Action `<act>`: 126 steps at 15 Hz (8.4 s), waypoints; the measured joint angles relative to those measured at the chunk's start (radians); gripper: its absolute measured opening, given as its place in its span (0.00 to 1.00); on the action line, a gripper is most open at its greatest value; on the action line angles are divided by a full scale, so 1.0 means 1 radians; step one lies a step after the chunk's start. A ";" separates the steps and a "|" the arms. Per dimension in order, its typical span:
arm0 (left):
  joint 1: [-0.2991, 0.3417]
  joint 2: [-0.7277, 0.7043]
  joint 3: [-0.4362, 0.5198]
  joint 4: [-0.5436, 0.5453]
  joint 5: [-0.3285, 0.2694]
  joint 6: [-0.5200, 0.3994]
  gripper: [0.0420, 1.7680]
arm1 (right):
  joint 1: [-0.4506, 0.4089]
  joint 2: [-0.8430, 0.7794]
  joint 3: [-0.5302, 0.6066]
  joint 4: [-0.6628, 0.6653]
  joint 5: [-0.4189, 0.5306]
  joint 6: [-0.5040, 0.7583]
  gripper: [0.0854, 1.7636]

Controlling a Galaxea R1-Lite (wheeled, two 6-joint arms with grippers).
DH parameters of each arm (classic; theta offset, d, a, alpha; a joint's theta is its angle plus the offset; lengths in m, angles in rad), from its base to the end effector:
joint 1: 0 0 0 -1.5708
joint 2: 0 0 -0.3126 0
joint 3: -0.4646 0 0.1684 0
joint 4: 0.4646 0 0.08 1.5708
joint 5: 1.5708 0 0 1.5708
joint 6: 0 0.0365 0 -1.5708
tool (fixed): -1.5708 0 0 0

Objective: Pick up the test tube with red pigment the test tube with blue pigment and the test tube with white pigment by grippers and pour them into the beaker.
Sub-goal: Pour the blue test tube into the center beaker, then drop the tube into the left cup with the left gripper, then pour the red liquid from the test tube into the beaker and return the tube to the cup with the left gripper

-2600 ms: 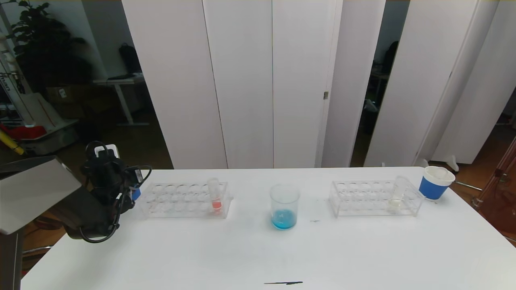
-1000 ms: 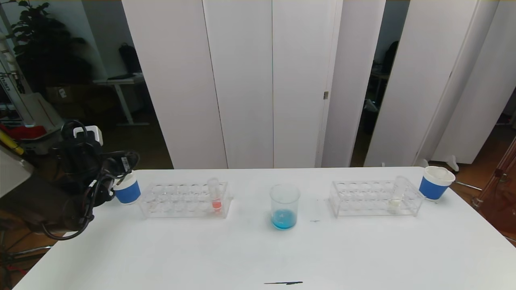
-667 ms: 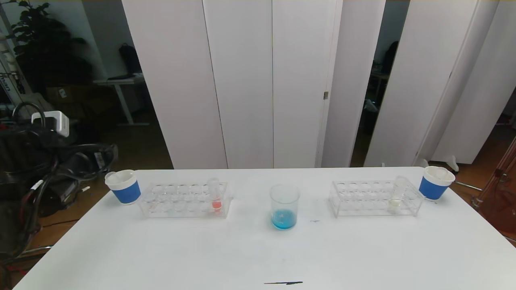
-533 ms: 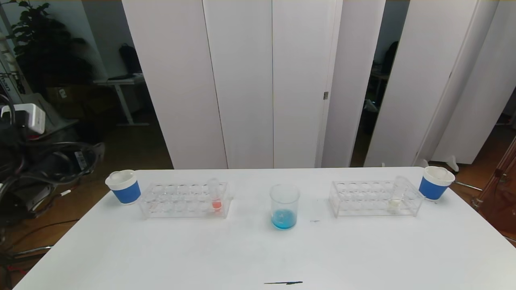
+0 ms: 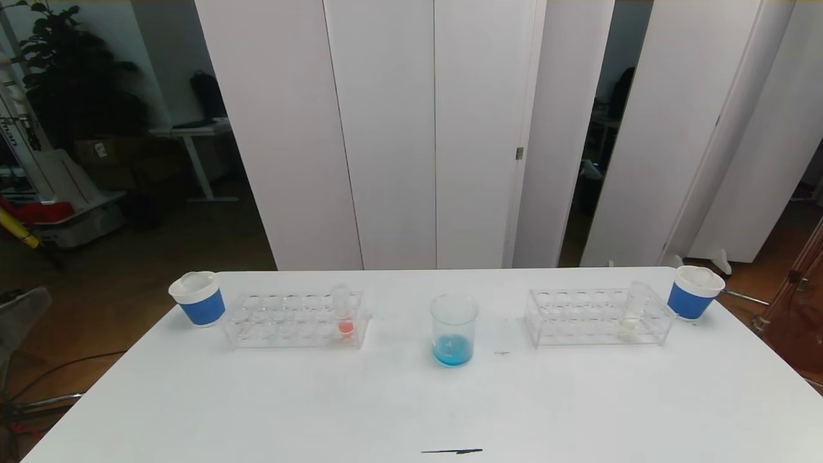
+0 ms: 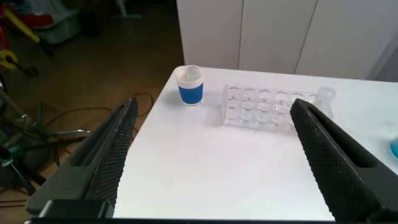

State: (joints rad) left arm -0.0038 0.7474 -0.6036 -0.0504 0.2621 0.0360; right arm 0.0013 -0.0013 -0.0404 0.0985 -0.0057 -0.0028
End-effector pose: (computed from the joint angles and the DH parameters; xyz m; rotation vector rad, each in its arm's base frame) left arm 0.0453 0.0093 0.2548 0.0482 0.0975 0.2564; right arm -0.0490 -0.0003 0.0746 -0.0030 0.0568 -0.0043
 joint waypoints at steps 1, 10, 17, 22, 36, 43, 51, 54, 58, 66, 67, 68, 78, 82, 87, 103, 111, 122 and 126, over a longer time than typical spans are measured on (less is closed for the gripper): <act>-0.005 -0.092 0.005 0.102 -0.001 -0.001 0.99 | 0.000 0.000 0.000 0.000 0.000 0.000 0.99; 0.002 -0.699 0.210 0.413 -0.141 0.008 0.99 | 0.000 0.000 0.000 -0.001 0.000 0.000 0.99; 0.002 -0.749 0.511 0.096 -0.191 -0.010 0.99 | 0.000 0.000 0.000 -0.001 0.000 0.000 0.99; 0.002 -0.751 0.597 0.045 -0.259 -0.026 0.99 | 0.000 0.000 0.001 -0.001 0.000 0.000 0.99; 0.002 -0.750 0.602 0.057 -0.262 -0.021 0.99 | 0.000 0.000 0.000 -0.001 0.000 0.000 0.99; 0.002 -0.750 0.603 0.057 -0.260 -0.025 0.99 | 0.000 0.000 0.000 -0.001 0.000 0.000 0.99; 0.002 -0.747 0.480 0.079 -0.266 -0.019 0.99 | 0.000 0.000 0.000 -0.001 0.000 0.000 0.99; 0.002 -0.691 0.333 0.143 -0.267 -0.020 0.99 | 0.000 0.000 0.000 -0.001 0.000 0.000 0.99; -0.007 -0.484 0.118 0.147 -0.259 -0.024 0.99 | 0.000 0.000 0.000 -0.001 0.000 0.000 0.99; -0.016 0.087 -0.067 -0.182 -0.256 -0.031 0.99 | 0.000 0.000 0.000 -0.001 0.000 0.000 0.99; -0.029 0.155 -0.058 -0.240 -0.256 -0.033 0.99 | 0.000 0.000 0.000 -0.001 0.000 0.000 0.99; -0.048 0.213 -0.043 -0.289 -0.255 -0.036 0.99 | 0.000 0.000 0.000 -0.001 0.000 0.000 0.99; -0.261 0.631 0.190 -0.723 -0.261 -0.052 0.99 | 0.000 0.000 0.000 -0.001 0.000 0.000 0.99; -0.319 0.789 0.244 -0.877 -0.246 -0.133 0.99 | 0.000 0.000 0.000 -0.001 0.000 0.000 0.99; -0.342 0.924 0.251 -0.987 -0.229 -0.193 0.99 | 0.000 0.000 0.000 -0.001 0.000 0.000 0.99; -0.336 1.303 0.040 -1.156 -0.098 -0.263 0.99 | 0.000 0.000 0.000 -0.001 0.000 0.000 0.99; -0.327 1.402 -0.069 -1.169 -0.008 -0.273 0.99 | 0.000 0.000 0.000 -0.001 0.000 0.000 0.99; -0.321 1.481 -0.148 -1.180 0.028 -0.263 0.97 | 0.000 0.000 0.000 -0.001 0.000 0.000 0.99; -0.320 1.491 -0.164 -1.183 0.027 -0.258 0.26 | -0.001 0.000 0.000 -0.001 0.000 0.000 0.99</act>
State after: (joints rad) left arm -0.3240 2.2385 -0.7672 -1.2330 0.2896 -0.2217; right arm 0.0004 -0.0013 -0.0402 0.0977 -0.0062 -0.0032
